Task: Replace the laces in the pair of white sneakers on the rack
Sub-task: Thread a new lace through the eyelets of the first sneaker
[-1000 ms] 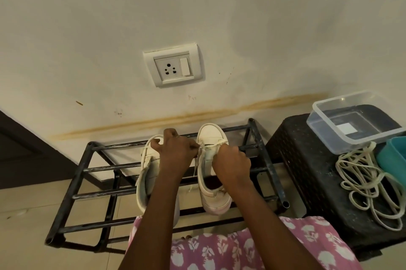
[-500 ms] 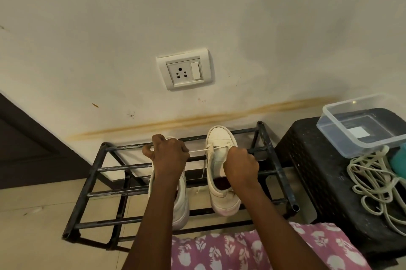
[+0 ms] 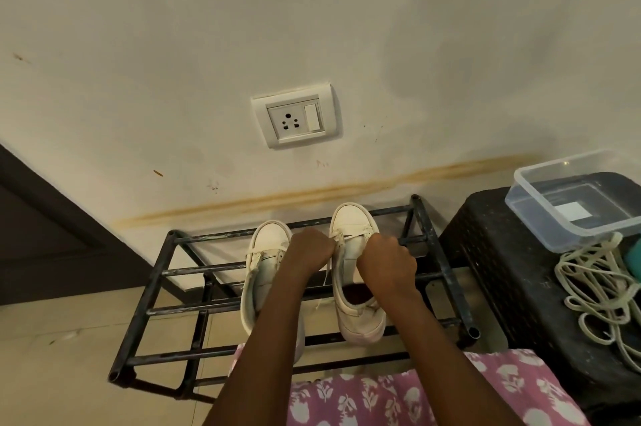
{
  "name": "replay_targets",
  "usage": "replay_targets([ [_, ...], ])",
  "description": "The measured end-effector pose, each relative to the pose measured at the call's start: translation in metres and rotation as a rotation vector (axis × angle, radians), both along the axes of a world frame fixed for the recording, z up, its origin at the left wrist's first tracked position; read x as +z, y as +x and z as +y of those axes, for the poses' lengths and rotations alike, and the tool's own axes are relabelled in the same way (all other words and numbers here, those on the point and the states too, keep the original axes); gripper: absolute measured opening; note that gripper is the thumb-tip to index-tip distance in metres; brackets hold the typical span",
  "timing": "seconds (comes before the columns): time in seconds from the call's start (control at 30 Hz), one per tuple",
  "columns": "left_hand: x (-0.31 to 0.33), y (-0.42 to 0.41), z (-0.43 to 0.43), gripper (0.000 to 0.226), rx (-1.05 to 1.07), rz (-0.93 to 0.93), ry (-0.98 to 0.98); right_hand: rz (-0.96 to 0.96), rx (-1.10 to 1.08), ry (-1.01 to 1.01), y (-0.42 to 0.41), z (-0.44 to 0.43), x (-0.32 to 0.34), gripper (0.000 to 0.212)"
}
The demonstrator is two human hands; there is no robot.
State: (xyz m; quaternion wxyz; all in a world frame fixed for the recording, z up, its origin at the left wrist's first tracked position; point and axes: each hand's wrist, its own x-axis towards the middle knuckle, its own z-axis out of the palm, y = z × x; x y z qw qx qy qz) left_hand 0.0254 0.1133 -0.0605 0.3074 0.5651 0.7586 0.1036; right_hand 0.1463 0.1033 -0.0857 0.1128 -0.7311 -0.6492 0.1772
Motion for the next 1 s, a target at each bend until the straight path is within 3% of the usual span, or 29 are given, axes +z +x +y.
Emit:
replay_targets([
  [0.17,-0.013,0.005,0.011,0.027,0.321,-0.385,-0.064,0.018,-0.004,-0.031,0.000,0.000,0.002,0.021],
  [0.33,-0.025,0.014,0.011,0.025,0.572,-0.566,0.028,0.021,0.003,-0.024,-0.001,0.000,0.003,0.021],
  [0.5,-0.031,0.019,0.007,0.003,0.791,-0.925,0.006,0.050,-0.005,-0.008,0.000,-0.002,0.003,0.021],
  [0.77,-0.035,0.021,0.010,0.025,0.735,-0.661,0.045,0.059,-0.017,-0.014,-0.002,-0.001,0.004,0.023],
  [0.9,-0.025,0.025,0.016,0.027,0.811,-0.861,-0.097,0.049,-0.023,-0.022,-0.002,-0.001,0.004,0.024],
  [1.0,-0.020,0.024,0.021,0.035,0.741,-0.874,-0.230,0.047,-0.015,-0.025,-0.001,0.000,0.004,0.023],
])
